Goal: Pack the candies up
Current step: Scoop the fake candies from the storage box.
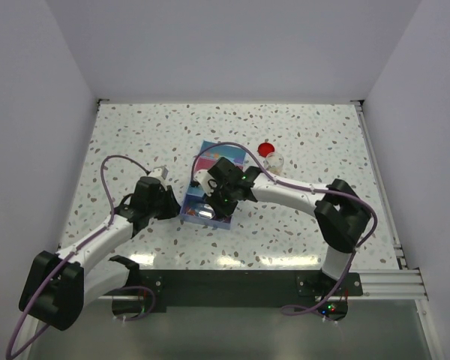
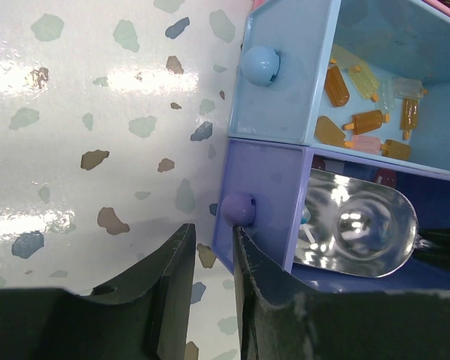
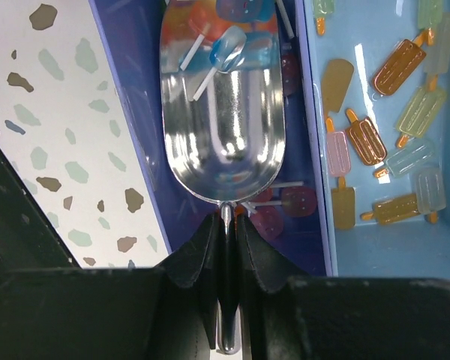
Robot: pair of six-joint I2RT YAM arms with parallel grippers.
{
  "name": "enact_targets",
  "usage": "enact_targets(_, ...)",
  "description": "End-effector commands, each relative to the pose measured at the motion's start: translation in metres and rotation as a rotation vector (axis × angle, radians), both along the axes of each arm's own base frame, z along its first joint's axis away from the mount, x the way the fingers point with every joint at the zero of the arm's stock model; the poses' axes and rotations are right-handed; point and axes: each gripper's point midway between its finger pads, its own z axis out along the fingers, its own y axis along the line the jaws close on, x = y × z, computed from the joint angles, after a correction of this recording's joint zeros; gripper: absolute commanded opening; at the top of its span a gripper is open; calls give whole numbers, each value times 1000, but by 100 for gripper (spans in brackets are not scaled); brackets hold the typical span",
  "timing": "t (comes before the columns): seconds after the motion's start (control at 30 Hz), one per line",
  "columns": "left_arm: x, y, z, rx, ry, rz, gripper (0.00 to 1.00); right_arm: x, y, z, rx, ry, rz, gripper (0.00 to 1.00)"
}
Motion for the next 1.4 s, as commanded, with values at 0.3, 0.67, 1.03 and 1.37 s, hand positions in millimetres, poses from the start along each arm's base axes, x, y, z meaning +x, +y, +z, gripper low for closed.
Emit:
enact_targets(0.3, -1, -36, 23, -123, -7, -126, 32, 18, 46, -32, 18, -50, 78, 19)
enact_targets(0.67, -1, -34, 21, -112, 0, -117, 32, 10, 56, -18, 74, -58, 112, 0)
enact_targets(1.03, 2, -20, 17, -58, -3, -46, 28, 18, 57, 38, 299, -107, 60, 0)
enact_targets(1.37, 9, -3, 23, 4, -36, 28, 25, 17, 41, 56, 343, -115, 65, 0)
